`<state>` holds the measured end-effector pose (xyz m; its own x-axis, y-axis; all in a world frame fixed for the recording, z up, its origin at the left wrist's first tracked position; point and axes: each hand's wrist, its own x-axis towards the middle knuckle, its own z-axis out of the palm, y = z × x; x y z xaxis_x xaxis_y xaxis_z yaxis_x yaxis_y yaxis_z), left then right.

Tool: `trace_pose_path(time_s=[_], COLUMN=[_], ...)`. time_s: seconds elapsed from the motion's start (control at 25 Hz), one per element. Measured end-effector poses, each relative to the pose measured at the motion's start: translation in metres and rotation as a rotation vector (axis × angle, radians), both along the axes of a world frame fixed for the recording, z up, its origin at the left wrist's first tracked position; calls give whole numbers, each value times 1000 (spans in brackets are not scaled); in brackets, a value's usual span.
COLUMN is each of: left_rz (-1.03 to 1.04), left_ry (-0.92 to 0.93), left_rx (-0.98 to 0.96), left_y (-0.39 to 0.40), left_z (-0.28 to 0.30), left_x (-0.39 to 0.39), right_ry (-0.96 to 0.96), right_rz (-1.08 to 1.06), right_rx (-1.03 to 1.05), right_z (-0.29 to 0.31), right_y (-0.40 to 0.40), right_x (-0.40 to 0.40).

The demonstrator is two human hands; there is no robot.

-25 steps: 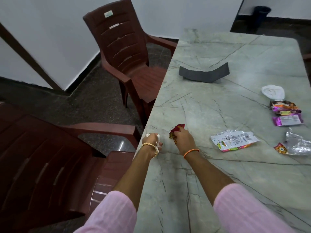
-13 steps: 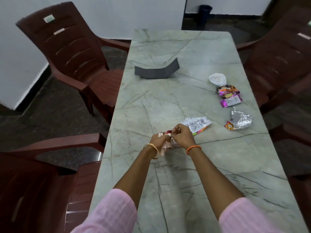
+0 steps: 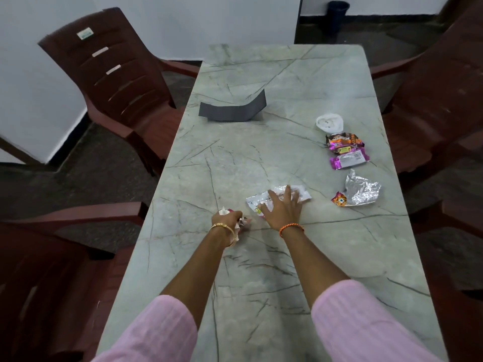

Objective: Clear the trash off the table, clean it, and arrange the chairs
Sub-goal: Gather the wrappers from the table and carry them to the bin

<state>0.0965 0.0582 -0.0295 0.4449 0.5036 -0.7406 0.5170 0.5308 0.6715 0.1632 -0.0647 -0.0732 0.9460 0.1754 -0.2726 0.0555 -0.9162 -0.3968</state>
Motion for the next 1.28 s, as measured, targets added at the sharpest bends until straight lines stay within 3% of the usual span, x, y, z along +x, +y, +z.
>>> trace_pose_path(time_s=[0.08, 0.16, 0.24, 0.36, 0.48, 0.6, 0.72, 0.96, 1.16, 1.28], left_rz=[25, -11, -36, -141, -300, -445, -424, -355, -330, -340], left_ry=[19, 28, -18, -73, -110, -115, -79, -12, 34, 0], left_rx=[19, 44, 10, -73, -125, -140, -103, 204, 170, 90], left_y=[-1, -8, -22, -55, -90, -118, -150, -173, -169, -176], left_z=[0, 3, 6, 12, 15, 18, 22, 7, 1, 4], left_x=[-2, -1, 3, 10, 21, 36, 54, 95, 97, 99], right_ry=[-80, -281, -337, -176, 4, 184, 356, -204, 17, -155], right_rz=[39, 90, 68, -92, -171, -147, -365, -473, -86, -22], right_rx=[-73, 39, 150, 326, 633, 700, 823, 434, -13, -114], right_z=[-15, -18, -12, 2, 20, 33, 45, 50, 17, -7], right_y=[-5, -11, -25, -47, -64, -94, -124, -150, -189, -189], right_x=[-13, -24, -30, -25, -28, -19, 6, 43, 68, 54])
